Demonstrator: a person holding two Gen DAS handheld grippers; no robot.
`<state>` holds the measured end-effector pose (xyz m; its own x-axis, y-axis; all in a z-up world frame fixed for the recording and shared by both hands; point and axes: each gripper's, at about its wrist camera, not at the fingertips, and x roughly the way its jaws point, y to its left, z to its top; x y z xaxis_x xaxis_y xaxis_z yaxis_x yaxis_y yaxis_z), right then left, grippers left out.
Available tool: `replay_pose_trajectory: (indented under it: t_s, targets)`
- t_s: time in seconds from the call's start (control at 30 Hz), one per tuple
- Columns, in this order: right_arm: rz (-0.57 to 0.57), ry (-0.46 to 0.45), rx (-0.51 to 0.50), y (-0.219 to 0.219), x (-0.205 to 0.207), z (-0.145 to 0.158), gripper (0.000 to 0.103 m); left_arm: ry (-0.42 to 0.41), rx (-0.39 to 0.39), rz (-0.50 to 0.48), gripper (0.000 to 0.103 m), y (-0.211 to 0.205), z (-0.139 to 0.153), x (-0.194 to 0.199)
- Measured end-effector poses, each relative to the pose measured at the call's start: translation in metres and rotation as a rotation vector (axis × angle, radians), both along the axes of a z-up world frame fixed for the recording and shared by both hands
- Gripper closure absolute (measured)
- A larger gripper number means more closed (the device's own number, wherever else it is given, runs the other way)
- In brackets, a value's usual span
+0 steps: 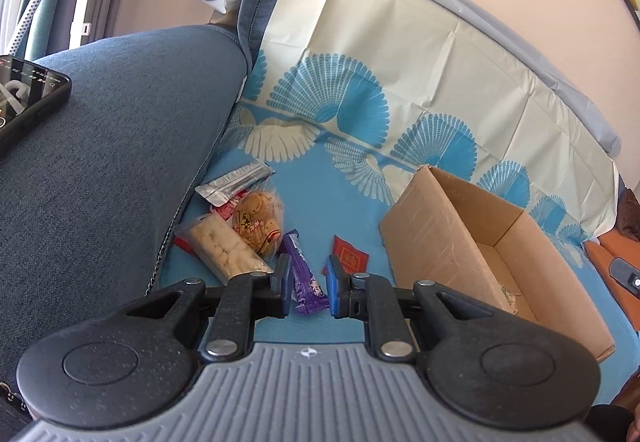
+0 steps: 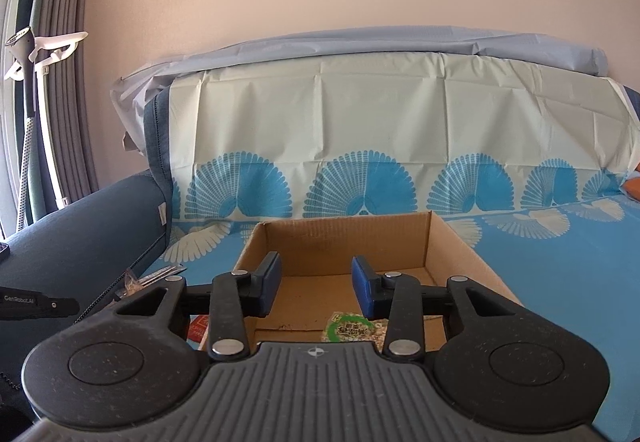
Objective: Organize snacks
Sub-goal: 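Move both grippers back toward the remaining snack pile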
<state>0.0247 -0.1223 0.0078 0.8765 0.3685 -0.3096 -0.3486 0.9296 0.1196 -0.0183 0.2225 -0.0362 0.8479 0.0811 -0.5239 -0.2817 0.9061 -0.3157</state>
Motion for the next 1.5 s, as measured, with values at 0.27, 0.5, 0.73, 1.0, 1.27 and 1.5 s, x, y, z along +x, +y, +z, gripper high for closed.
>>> replay_pose_trajectory:
  t_s: [0.27,0.5,0.73,1.0,1.27,1.5]
  targets:
    - [0.088,-0.063,-0.116,0.031,-0.011,-0.009,0.065,0.023,-0.031,0.027,0.083,0.008,-0.006,0.005]
    - [0.221,-0.129,-0.162,0.058,-0.029,-0.013,0.07,0.028,-0.083,0.063,0.078,0.018,-0.01,0.005]
    - [0.38,-0.077,-0.115,0.102,-0.043,-0.023,0.071,0.044,-0.113,0.085,0.073,0.026,-0.013,0.009]
    - [0.451,0.012,-0.111,0.143,-0.033,-0.048,0.071,0.046,-0.156,0.112,0.068,0.034,-0.017,0.01]
    - [0.404,0.094,-0.108,0.174,0.001,-0.077,0.071,0.084,-0.178,0.141,0.061,0.04,-0.026,0.02]
    - [0.365,0.173,-0.12,0.197,0.029,-0.1,0.071,0.125,-0.182,0.162,0.054,0.045,-0.035,0.037]
